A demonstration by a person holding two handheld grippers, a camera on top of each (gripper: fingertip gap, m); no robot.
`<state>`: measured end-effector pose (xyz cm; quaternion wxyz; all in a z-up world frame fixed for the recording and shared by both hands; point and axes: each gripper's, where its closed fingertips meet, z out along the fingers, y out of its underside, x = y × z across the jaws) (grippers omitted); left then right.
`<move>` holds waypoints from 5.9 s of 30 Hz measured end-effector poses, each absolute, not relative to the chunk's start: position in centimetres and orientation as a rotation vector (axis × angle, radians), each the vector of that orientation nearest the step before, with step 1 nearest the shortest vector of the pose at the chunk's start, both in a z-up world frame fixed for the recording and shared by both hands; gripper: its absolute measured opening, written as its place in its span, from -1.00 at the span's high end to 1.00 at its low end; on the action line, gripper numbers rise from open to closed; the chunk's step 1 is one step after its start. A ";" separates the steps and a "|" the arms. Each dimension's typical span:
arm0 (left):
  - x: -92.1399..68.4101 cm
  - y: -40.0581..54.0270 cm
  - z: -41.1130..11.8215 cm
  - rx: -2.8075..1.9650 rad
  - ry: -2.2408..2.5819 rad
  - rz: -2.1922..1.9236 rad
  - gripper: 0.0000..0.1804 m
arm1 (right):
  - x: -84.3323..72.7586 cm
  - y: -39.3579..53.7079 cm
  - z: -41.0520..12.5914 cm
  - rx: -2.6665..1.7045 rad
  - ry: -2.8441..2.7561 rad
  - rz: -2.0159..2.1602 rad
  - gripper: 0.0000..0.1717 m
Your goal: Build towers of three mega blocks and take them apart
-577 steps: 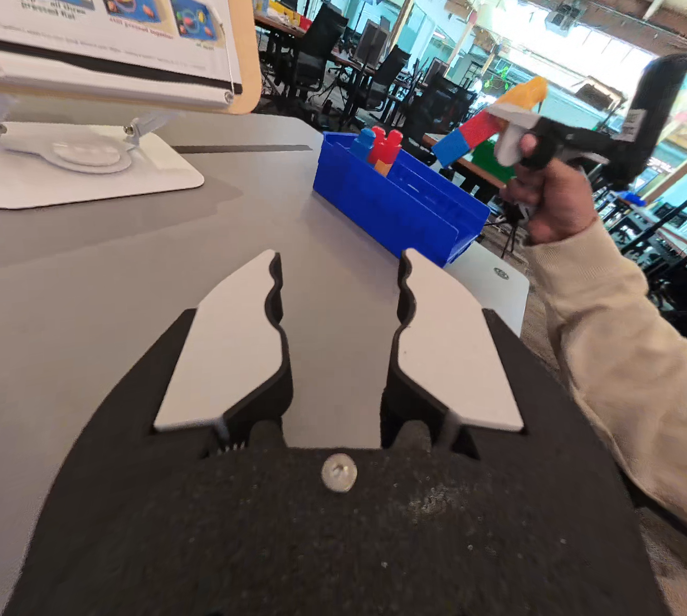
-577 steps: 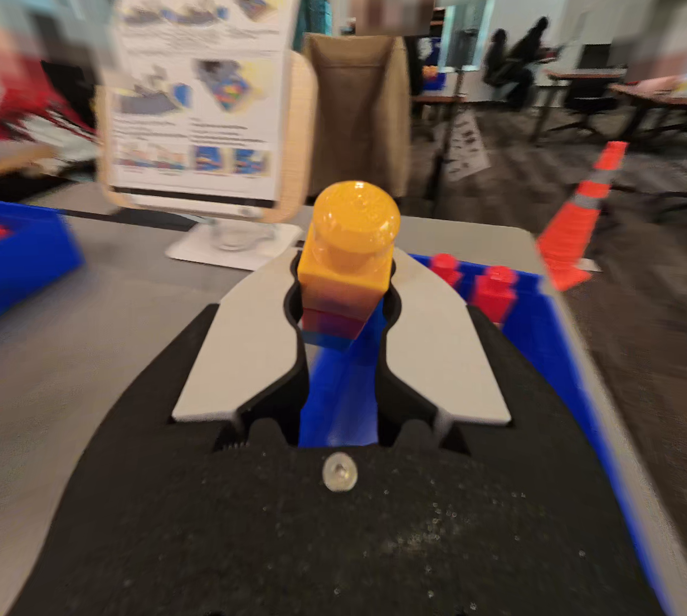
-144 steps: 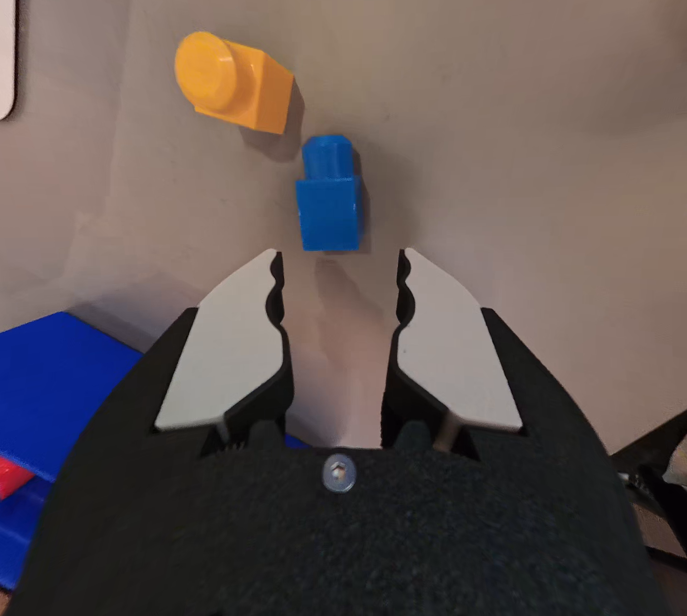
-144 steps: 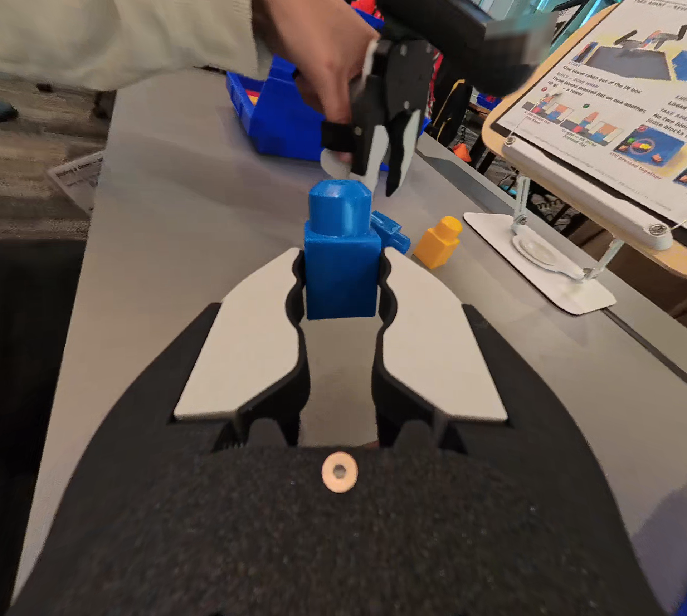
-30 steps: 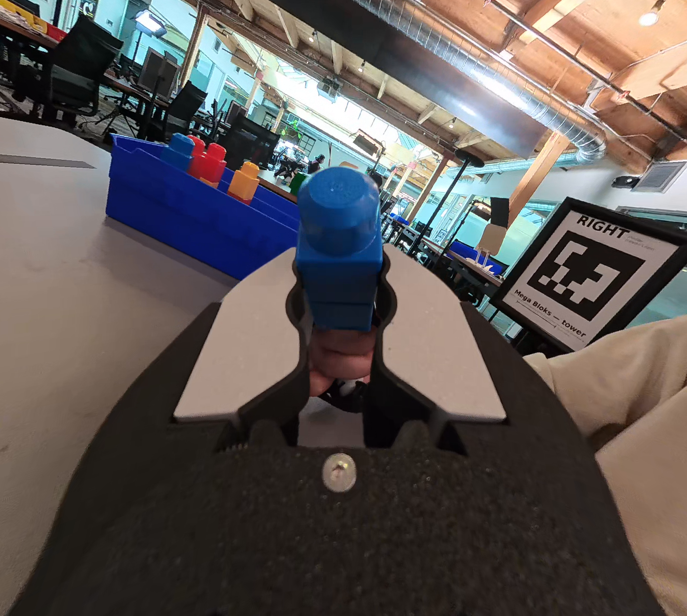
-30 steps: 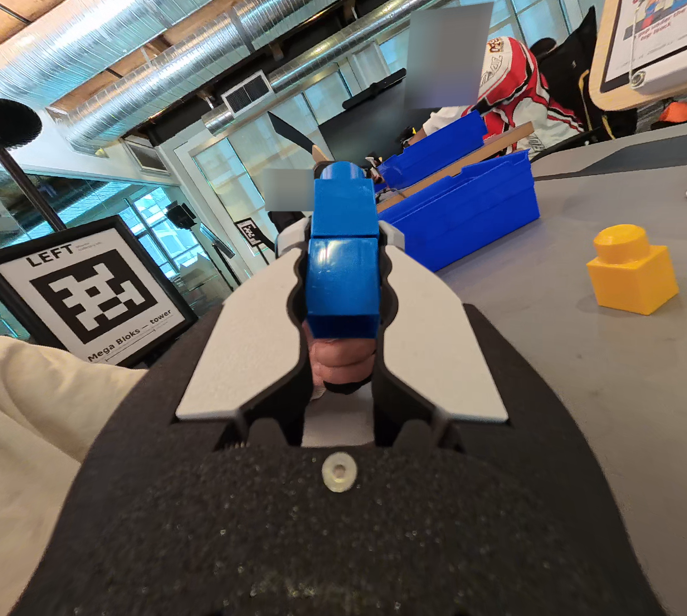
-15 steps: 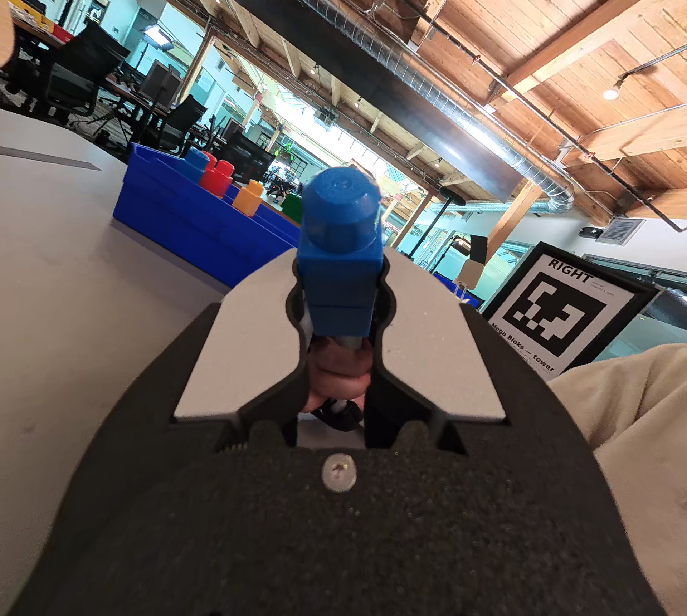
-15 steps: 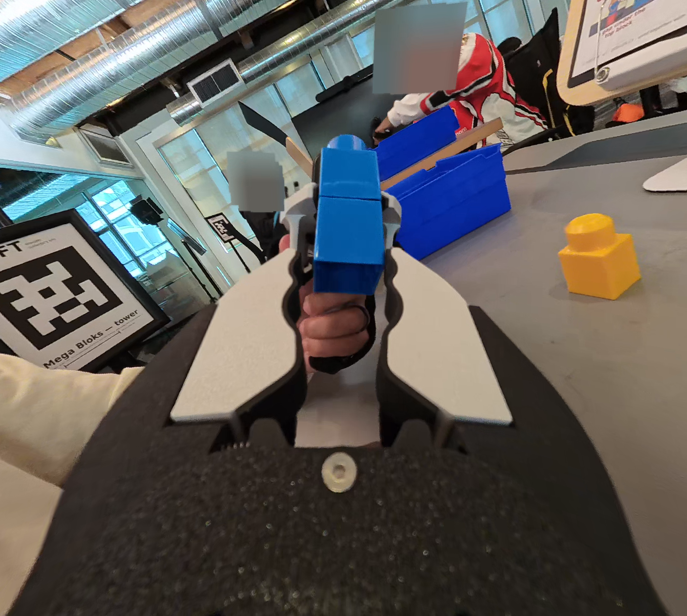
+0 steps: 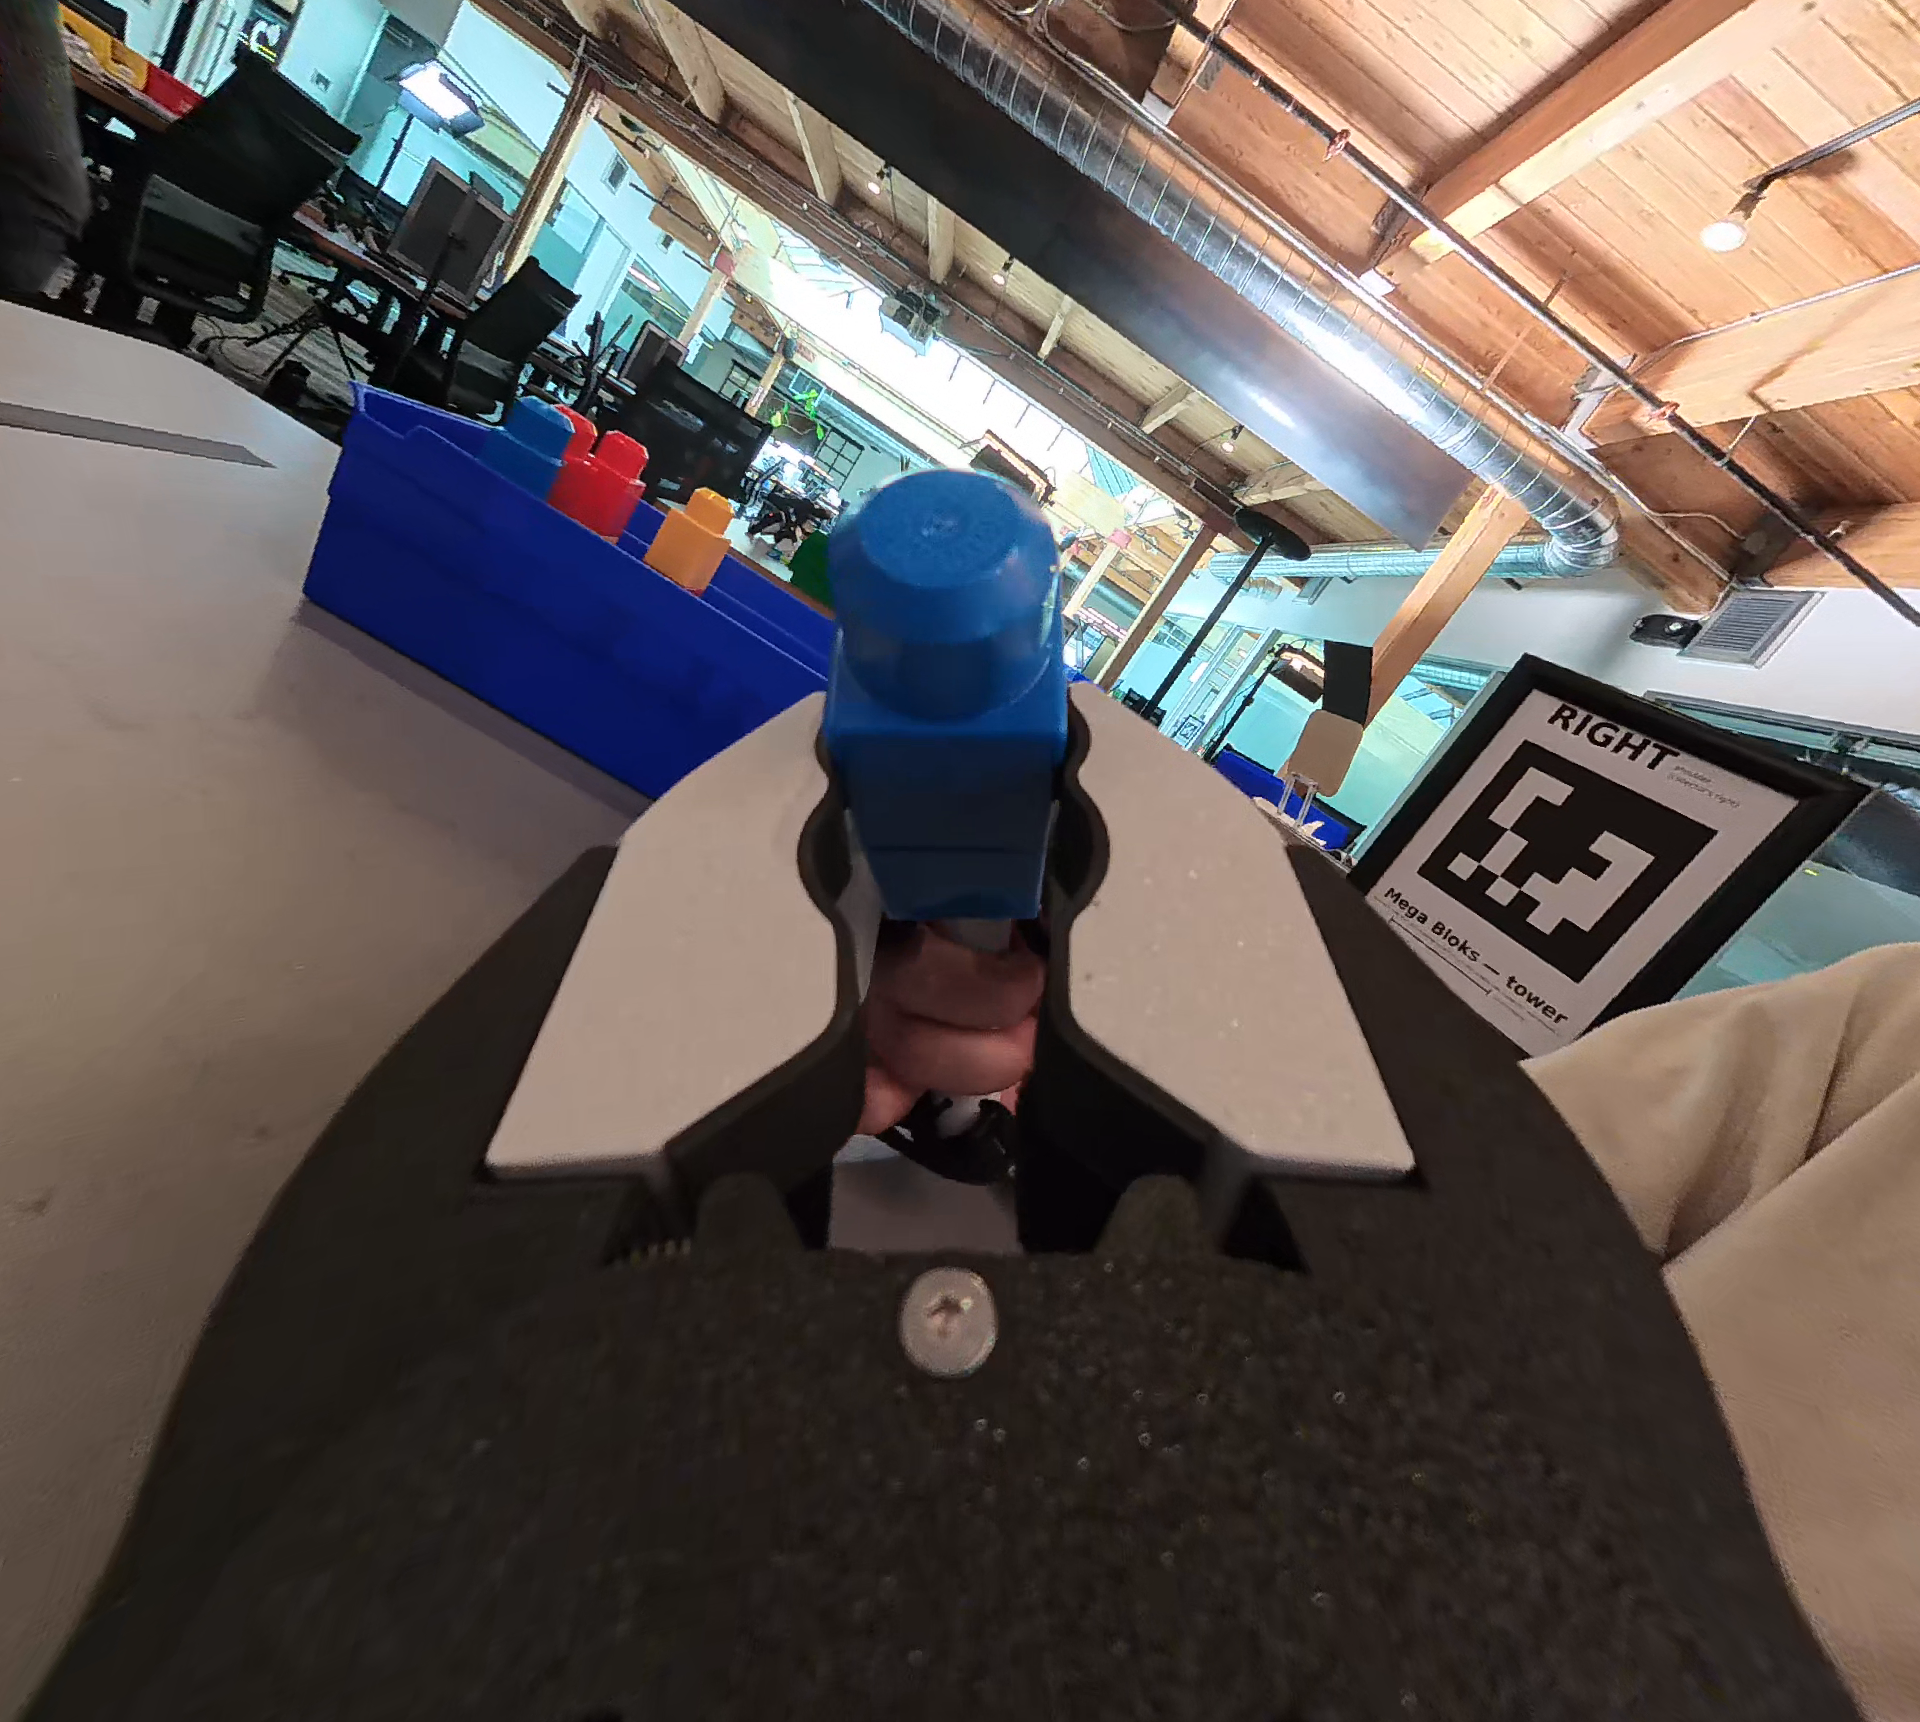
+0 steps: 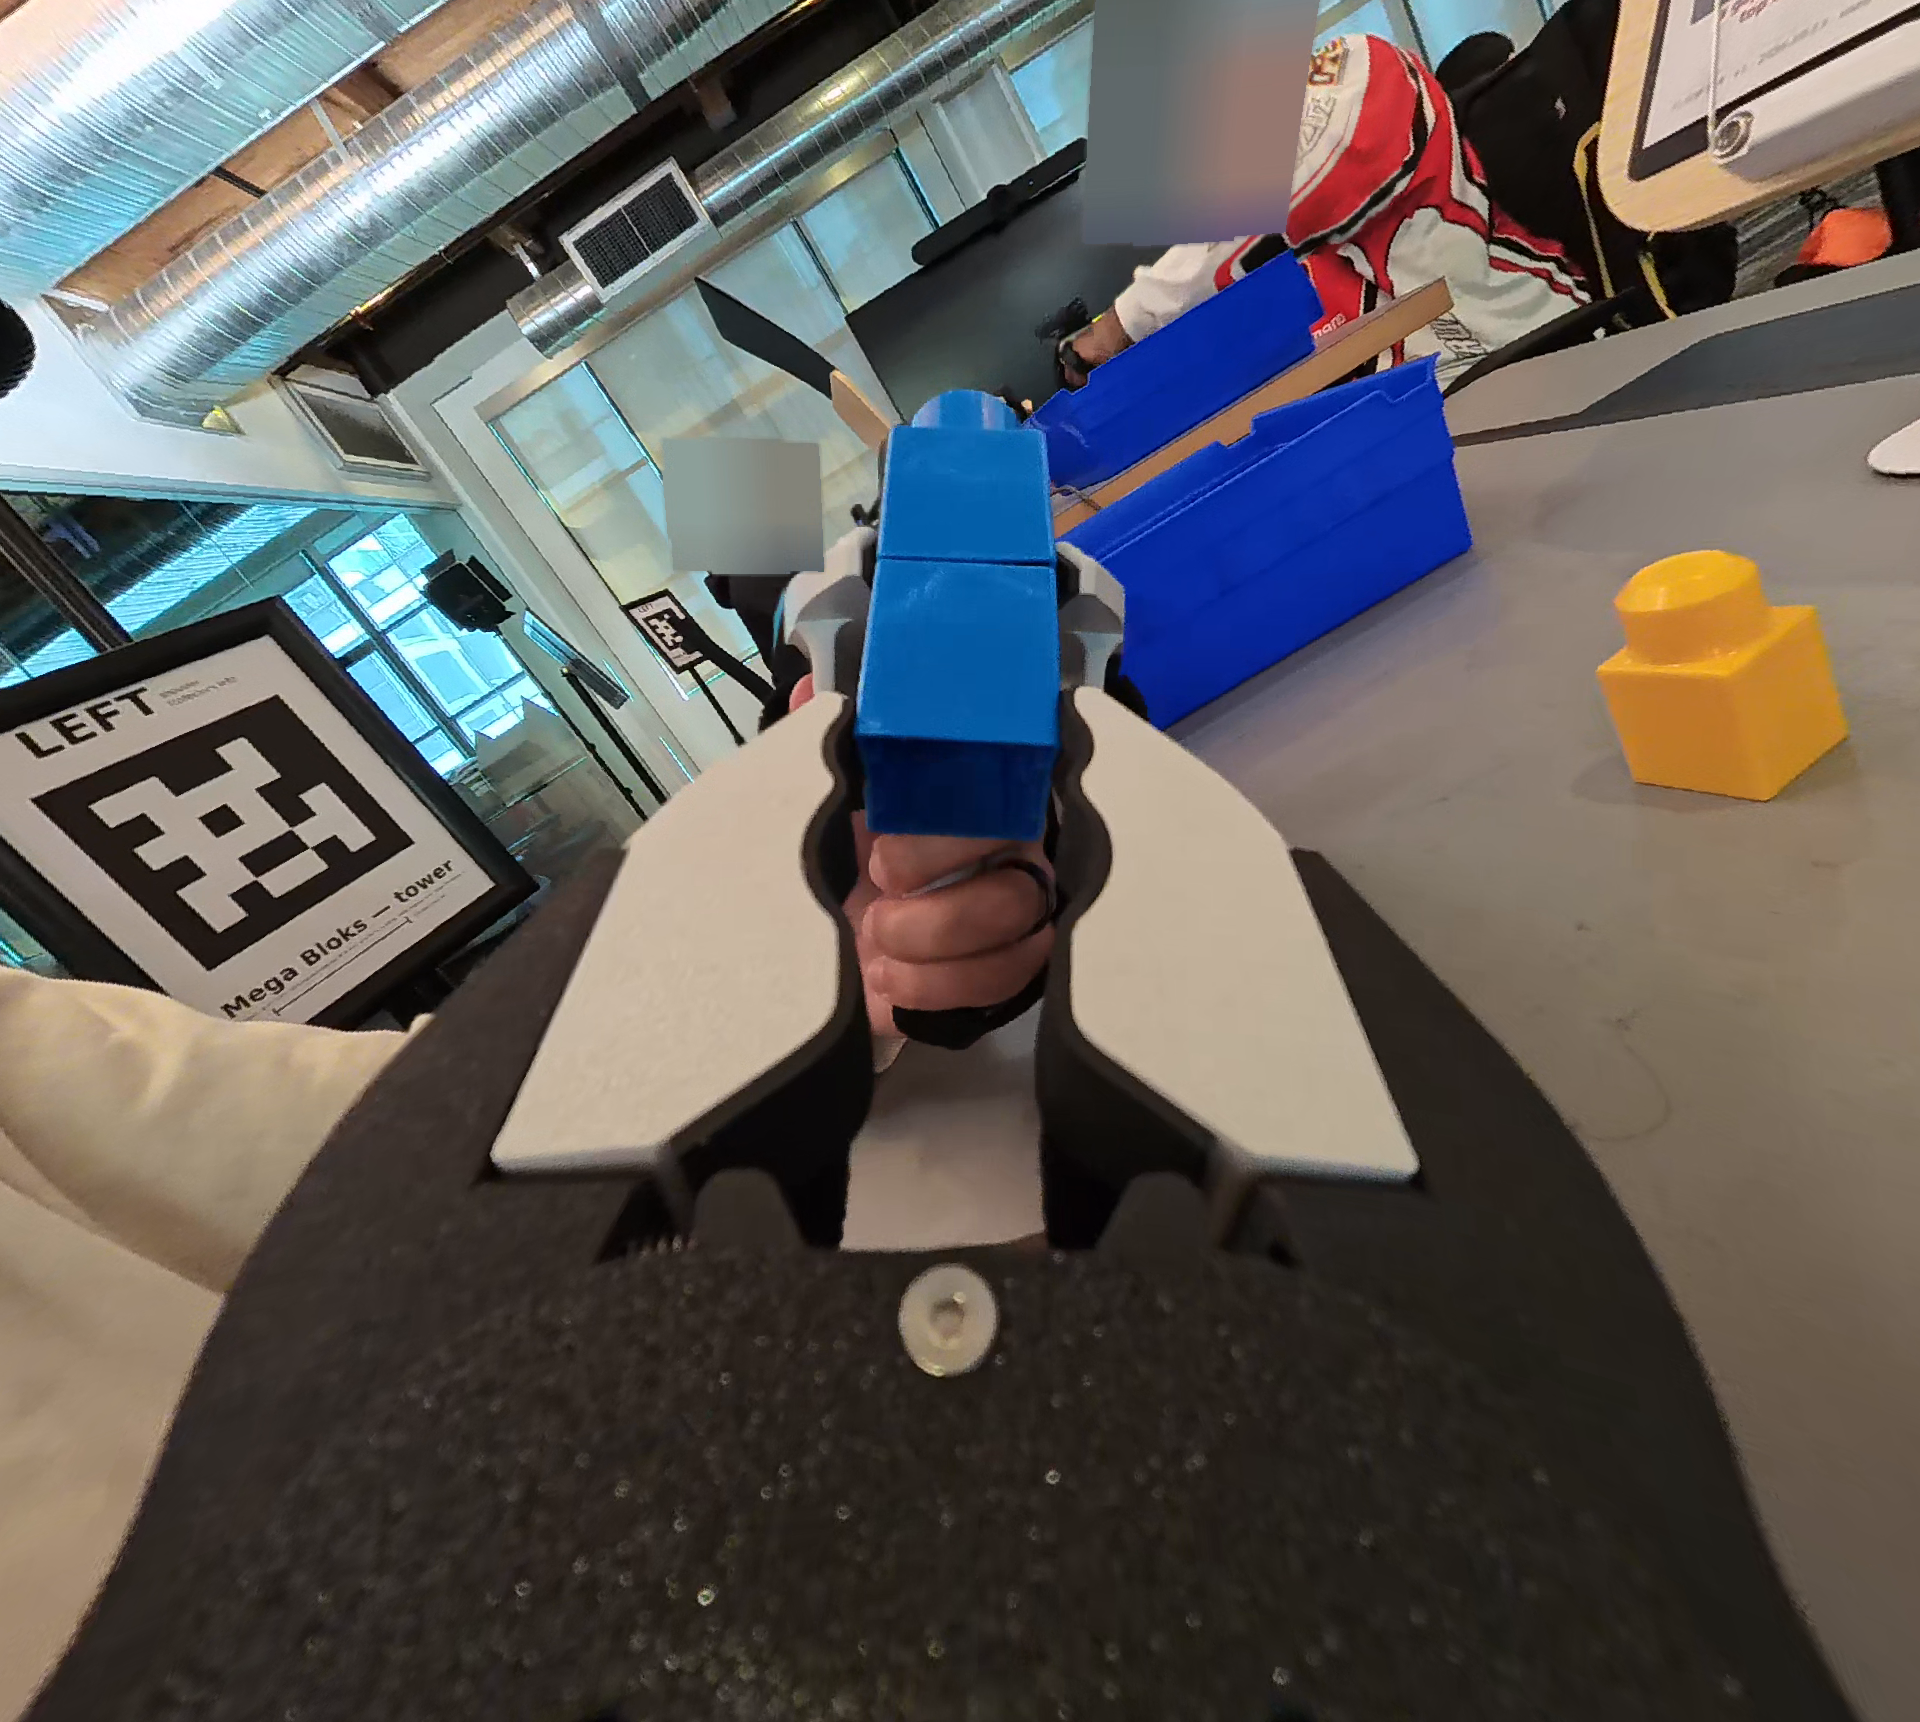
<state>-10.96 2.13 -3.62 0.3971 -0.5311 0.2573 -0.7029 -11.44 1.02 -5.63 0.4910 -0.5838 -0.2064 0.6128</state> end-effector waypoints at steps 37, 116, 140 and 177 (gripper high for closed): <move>-11.9 2.4 -3.3 -1.460 0.690 -1.709 0.60 | -10.1 0.9 -5.0 -1.365 -0.551 1.263 0.53; -9.9 4.9 -3.5 -1.969 0.801 -1.557 0.59 | -6.9 3.4 -8.6 -1.487 -0.747 0.027 0.57; -14.1 1.5 -6.4 -2.288 1.442 -1.347 0.59 | -9.6 1.8 -9.7 -1.397 -0.979 0.065 0.58; -13.9 3.2 -5.8 -2.040 1.162 -1.629 0.63 | -9.9 0.9 -9.1 -1.363 -0.978 0.115 0.59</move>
